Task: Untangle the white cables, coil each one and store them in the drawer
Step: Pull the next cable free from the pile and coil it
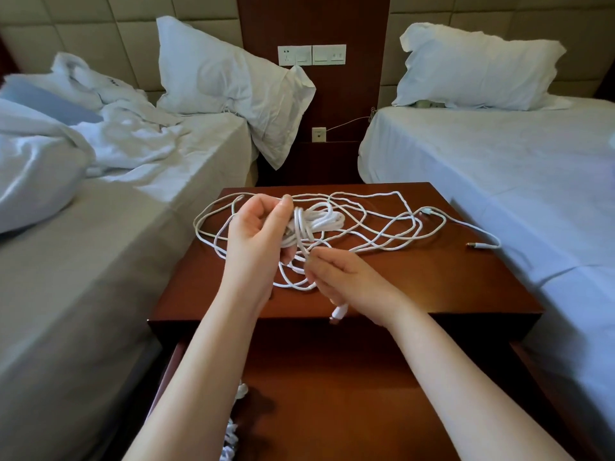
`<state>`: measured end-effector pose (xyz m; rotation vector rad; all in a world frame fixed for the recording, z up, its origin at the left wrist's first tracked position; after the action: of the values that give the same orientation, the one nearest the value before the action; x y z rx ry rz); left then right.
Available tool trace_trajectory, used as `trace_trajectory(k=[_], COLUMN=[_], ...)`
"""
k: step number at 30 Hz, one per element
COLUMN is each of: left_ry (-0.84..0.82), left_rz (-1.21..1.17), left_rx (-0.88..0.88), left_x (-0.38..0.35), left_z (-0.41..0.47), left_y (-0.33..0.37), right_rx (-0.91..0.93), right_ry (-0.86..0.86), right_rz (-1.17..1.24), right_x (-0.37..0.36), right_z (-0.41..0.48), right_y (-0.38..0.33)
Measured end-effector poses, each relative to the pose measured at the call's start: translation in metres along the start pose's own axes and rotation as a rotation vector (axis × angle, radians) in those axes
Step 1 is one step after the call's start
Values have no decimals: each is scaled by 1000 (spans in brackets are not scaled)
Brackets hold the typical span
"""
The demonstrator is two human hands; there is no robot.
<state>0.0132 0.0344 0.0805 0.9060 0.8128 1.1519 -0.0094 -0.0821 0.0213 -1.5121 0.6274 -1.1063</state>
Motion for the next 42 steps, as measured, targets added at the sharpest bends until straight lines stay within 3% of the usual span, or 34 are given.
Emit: trace_trajectory(k=[8,12,16,24,33,42], left_ry=[-334,-511,-548,-301,76,179], left_rz=[-68,75,301,608,683,673], left_rx=[49,81,102,97,-65,-111], left_x=[-37,-54,-59,-40,-13,-2], left_z=[-9,-16,-18,-8,-5,-6], left_y=[5,0,-3,-10,5,7], right_rx=[76,111,166,153,173,124], right_ry=[142,231,295,333,278,295], right_rz=[206,258,207,-24,-455,-524], right_x=[31,51,62,63,33,33], right_z=[-6,-14,-21,-27,-22,-18], right_y=[7,4,-9,-31,-60,-52])
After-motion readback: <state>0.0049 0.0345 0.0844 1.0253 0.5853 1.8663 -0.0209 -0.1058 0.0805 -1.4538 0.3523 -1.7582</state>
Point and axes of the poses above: each hand's wrist, its own z-axis towards the middle knuckle, its own x-axis out of the back of the hand, y = z × x, the point moved 8 cm from there along z, towards the middle knuckle, and after that the axes turned 9 degrees about -y, right-handed, at the moved point
